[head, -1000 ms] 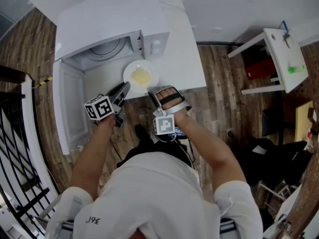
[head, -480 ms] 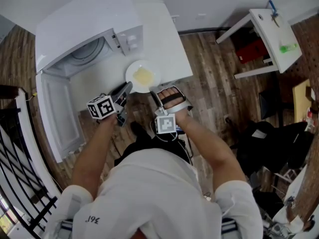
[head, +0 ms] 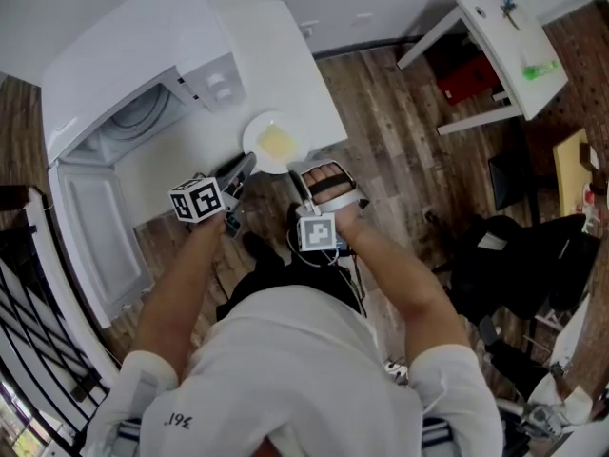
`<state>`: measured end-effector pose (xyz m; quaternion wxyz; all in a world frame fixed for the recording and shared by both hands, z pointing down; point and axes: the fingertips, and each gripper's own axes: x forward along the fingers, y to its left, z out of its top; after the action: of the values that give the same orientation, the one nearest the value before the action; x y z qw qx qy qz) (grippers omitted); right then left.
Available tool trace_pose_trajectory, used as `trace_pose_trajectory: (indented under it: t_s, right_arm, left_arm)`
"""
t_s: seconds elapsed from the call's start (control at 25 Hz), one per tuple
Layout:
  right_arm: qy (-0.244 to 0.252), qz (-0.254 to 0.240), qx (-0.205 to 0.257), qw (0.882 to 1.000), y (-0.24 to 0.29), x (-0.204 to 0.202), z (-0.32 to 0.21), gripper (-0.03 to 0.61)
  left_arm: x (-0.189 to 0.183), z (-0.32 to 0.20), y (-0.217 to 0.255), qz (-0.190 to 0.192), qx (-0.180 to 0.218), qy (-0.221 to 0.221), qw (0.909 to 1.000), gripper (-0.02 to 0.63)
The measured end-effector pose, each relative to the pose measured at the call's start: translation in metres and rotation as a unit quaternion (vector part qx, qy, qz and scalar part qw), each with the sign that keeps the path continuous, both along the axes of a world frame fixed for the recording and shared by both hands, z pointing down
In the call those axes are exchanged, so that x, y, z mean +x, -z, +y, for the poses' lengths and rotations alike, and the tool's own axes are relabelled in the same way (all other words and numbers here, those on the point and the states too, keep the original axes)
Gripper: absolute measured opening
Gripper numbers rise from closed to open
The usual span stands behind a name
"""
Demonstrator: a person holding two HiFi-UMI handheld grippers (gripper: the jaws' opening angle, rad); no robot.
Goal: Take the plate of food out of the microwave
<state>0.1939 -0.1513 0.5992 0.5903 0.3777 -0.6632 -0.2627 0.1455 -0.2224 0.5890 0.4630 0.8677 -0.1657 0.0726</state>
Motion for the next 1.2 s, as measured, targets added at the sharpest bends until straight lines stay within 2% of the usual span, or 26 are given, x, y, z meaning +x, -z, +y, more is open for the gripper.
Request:
trace_pose_trajectory:
  t_s: [0.36,0.76,1.2]
  right_arm:
    - [-0.014,-0.004,-0.014,1.0,-0.01,0.031,-0.005,0.018]
    - [-0.016,0.0,-0.016,1.0,-0.016,0.052,-0.019,0.018]
    - [-0.023,-0.003,-0.023,0.999,-0.032,0.064,-0.027,0.017]
  left_arm:
    - [0.033,-0.008,-0.006,-0.007,0.002,-0.013,0.9999,0.074]
    - [0.053,-0.021,-0.01,-0.017,-0.001,-0.011,0.9998,0.074]
    - [0.065,-0.026,-0.031,-0.071,-0.034,-0.007,0.9969,0.074]
